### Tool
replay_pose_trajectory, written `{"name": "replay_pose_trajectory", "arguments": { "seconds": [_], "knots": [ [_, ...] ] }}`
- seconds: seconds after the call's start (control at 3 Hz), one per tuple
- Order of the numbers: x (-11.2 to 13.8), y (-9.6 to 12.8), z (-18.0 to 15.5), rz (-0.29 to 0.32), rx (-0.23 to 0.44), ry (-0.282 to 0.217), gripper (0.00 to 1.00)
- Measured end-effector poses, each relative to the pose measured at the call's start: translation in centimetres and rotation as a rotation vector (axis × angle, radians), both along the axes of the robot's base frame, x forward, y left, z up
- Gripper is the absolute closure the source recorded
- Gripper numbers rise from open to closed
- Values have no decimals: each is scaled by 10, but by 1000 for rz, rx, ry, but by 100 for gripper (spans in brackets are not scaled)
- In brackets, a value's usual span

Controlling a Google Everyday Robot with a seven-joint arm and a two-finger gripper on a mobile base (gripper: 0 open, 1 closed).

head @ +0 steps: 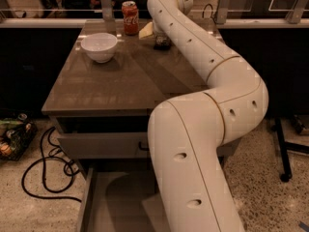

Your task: Place rxbar chocolate into middle drawer

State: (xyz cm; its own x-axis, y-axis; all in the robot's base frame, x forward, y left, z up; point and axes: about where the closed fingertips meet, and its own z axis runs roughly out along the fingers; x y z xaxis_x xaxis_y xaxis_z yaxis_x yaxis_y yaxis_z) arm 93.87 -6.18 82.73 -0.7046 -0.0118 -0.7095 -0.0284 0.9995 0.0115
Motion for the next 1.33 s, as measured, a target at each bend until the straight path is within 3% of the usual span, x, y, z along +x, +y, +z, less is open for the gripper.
{"name": "replay_pose_trajectory", "arguments": {
  "seconds": [0.67, 1.0, 1.33],
  "knots": [
    [8, -7, -10, 0, 5, 18, 0],
    [10, 1, -18, 25, 6, 33, 18],
    [10, 2, -21, 27, 5, 37, 48]
  ]
}}
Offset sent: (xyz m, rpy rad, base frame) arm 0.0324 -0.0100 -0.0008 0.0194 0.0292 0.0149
